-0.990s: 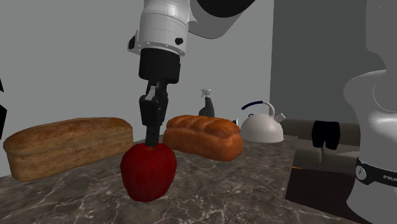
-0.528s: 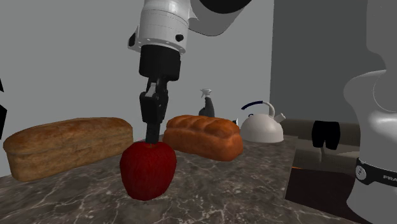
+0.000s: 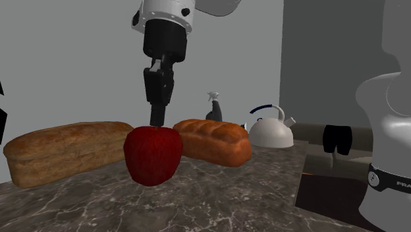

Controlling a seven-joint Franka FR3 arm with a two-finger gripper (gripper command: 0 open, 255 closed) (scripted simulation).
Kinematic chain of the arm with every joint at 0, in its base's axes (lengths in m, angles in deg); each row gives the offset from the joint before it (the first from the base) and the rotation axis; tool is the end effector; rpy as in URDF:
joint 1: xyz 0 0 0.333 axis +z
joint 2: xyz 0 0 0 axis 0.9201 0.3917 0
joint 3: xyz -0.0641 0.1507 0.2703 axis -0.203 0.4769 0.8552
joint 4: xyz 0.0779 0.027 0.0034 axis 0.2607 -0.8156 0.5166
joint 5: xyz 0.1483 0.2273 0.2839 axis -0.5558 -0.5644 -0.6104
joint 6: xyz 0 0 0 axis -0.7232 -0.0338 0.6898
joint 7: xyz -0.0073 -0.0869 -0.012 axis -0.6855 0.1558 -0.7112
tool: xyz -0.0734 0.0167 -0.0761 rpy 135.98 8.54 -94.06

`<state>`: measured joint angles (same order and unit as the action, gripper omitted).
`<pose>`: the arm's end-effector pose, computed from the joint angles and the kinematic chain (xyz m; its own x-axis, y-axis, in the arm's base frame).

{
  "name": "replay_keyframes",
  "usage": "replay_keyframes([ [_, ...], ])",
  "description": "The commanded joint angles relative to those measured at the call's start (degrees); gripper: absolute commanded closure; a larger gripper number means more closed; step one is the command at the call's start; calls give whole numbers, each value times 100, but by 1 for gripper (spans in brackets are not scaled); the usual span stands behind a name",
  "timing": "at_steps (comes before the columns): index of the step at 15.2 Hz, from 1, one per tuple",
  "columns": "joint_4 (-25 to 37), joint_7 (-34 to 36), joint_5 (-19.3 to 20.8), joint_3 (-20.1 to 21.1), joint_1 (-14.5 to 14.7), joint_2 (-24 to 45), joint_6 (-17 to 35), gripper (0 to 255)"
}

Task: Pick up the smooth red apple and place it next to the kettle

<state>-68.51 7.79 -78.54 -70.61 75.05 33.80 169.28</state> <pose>0.5300 0.2228 0.4413 0.9522 0.2759 0.1310 0.2813 -0.9593 -0.0242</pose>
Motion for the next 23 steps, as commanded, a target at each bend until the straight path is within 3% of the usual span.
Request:
replay_keyframes([
  [1,116,-7,-11,0,-2,-34,-150,255],
  [23,1545,-43,-78,-10,-15,-271,-1809,255],
])
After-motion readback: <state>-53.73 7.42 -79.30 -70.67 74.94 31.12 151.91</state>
